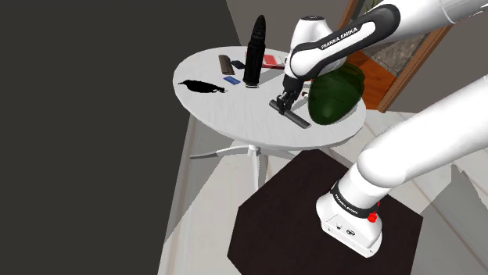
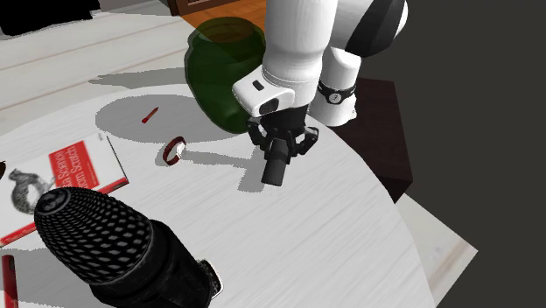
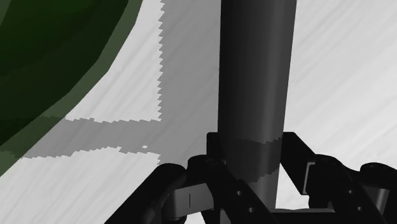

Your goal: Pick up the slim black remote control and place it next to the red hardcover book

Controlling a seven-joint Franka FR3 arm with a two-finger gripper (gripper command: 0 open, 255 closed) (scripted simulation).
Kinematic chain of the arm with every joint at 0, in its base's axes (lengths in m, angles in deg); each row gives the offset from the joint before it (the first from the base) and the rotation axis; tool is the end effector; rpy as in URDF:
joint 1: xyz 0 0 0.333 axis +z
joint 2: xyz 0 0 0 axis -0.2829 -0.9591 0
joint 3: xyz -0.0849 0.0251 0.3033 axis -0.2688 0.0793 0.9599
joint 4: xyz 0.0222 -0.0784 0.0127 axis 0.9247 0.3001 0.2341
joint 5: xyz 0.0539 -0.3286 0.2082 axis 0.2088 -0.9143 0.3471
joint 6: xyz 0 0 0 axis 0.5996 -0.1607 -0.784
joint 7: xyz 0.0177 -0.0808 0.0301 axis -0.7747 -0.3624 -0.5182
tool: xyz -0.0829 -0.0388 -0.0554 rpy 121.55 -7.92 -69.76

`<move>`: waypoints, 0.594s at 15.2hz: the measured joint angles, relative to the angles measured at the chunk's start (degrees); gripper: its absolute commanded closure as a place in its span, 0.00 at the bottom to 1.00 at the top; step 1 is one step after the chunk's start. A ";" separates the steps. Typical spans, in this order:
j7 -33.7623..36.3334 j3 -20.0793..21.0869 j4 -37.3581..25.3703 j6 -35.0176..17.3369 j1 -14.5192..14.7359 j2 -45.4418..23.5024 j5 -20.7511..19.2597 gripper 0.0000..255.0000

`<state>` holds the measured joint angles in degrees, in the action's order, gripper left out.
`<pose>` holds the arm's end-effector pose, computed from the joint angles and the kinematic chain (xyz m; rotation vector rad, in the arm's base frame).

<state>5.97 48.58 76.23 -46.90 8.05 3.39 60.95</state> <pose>0.3773 -0.1106 0.3408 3.0602 -0.0112 0.0152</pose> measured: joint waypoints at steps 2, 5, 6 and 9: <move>-0.32 -0.03 -0.82 1.80 -0.02 0.99 0.12 1.00; -0.44 0.21 -2.18 4.86 0.14 2.70 0.42 1.00; -0.53 0.27 -2.68 5.90 0.17 3.23 0.51 1.00; -0.82 0.33 -3.85 8.51 0.17 4.68 0.66 1.00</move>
<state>5.15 48.92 72.38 -38.38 8.22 8.08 61.62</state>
